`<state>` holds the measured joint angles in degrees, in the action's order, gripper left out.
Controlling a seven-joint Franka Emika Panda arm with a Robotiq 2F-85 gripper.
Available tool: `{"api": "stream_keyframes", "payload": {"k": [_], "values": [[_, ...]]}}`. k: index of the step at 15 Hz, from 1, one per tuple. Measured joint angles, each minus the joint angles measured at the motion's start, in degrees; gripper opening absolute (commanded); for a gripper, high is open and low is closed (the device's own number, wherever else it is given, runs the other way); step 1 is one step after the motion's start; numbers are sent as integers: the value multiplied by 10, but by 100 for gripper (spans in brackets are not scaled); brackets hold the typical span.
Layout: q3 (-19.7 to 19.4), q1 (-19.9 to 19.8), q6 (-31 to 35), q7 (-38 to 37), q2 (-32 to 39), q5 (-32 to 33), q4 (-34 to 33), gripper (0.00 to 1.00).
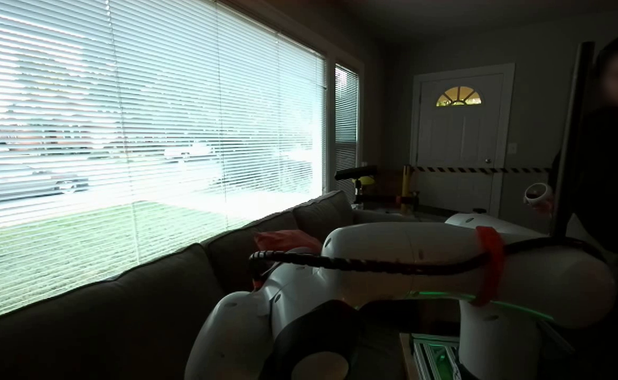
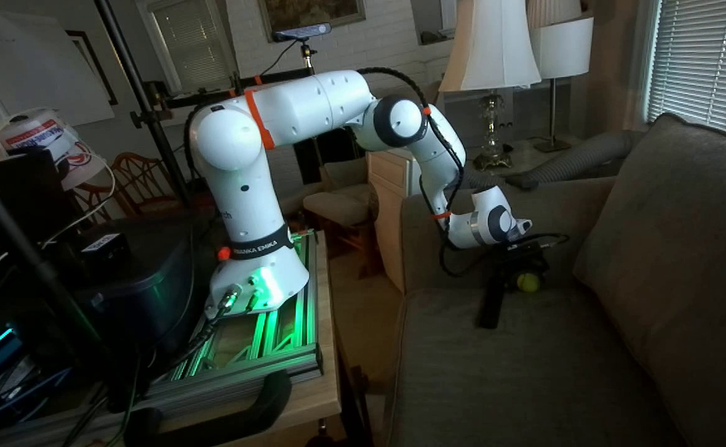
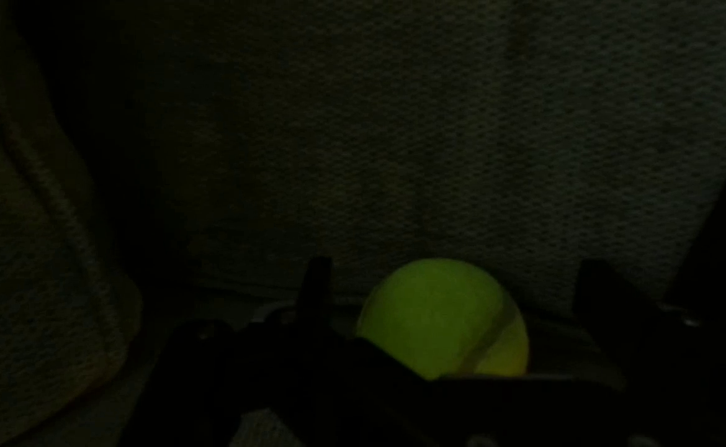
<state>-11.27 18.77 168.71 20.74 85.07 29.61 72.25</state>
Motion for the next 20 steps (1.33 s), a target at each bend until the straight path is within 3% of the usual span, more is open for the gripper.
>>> {"api": "stream_keyframes", "payload": {"k": [7, 8, 13, 20], "values": [[4, 0, 15, -35, 0, 0, 1, 100], [5, 0, 17, -38, 0, 0, 1, 81], [5, 0, 27, -45, 0, 0, 2, 41], [4, 0, 31, -48, 0, 0, 3, 36]]}}
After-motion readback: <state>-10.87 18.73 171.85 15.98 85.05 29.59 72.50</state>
